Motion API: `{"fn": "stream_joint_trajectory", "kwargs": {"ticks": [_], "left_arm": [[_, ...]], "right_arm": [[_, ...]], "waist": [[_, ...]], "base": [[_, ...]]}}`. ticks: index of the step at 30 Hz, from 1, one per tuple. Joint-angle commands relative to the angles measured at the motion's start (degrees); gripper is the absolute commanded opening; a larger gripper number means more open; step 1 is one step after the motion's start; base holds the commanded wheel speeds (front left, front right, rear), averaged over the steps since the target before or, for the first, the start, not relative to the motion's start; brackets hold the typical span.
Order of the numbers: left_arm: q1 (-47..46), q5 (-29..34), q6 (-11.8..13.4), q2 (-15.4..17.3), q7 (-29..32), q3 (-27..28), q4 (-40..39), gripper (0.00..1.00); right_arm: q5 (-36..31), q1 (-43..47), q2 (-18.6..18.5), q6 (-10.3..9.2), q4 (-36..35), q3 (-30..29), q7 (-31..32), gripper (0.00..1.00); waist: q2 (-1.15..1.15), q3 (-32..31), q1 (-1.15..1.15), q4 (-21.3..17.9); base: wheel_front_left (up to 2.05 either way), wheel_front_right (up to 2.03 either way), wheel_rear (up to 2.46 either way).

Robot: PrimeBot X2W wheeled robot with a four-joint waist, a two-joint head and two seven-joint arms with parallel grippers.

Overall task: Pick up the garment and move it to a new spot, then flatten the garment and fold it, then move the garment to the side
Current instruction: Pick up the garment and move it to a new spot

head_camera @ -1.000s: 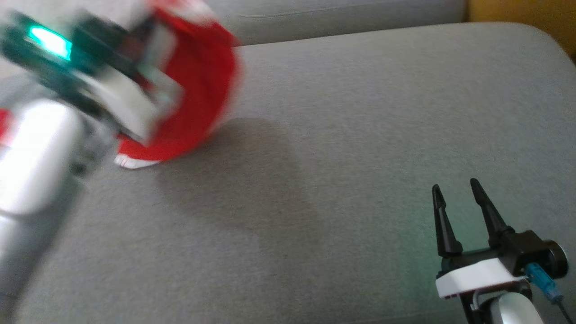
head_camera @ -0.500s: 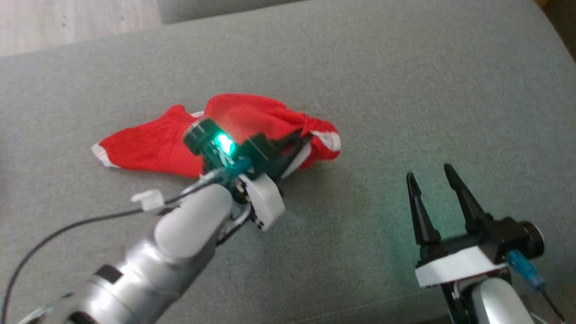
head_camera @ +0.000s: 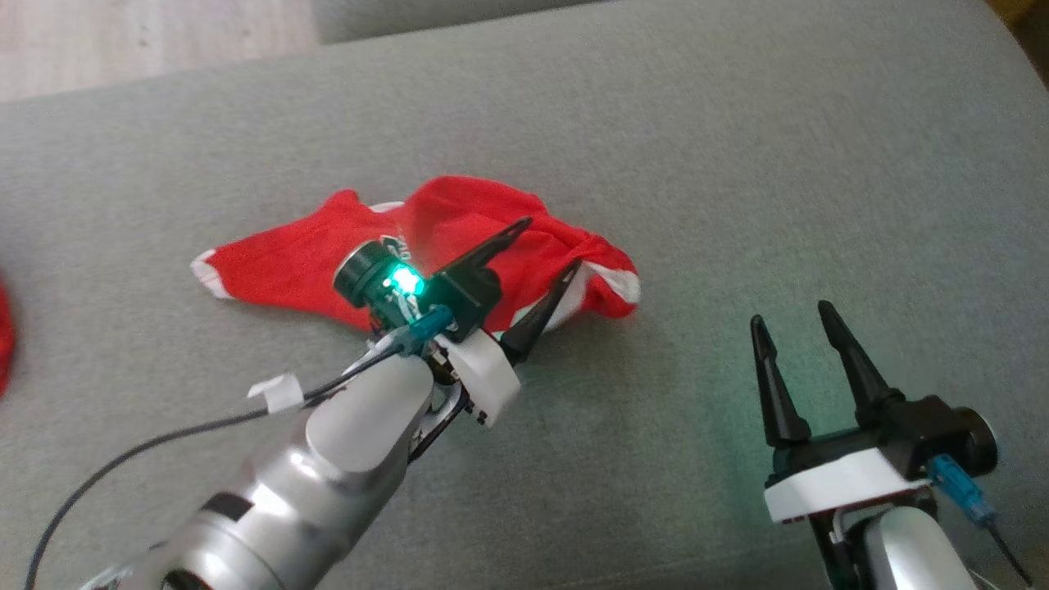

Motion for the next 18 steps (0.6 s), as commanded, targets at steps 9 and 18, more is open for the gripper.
{"fn": "stream_joint_trajectory", "kwargs": {"ticks": [9, 18], "left_arm": [[9.35, -4.08, 5.94, 2.92, -2.12, 8.04, -5.1, 1.0], [25.14, -5.12, 13.27, 8.28, -2.19, 18.0, -17.43, 1.0]], "right_arm": [[-0.4, 1.66, -0.3, 0.44, -0.72, -1.78, -0.52, 1.0], [-0.13, 5.77, -0.3, 0.44, -1.49, -3.02, -0.26, 1.0]], "waist": [[0.0, -7.39, 0.0, 6.23], [0.0, -11.96, 0.0, 9.46]], "base": [[0.0, 0.0, 0.0], [0.0, 0.0, 0.0]]}}
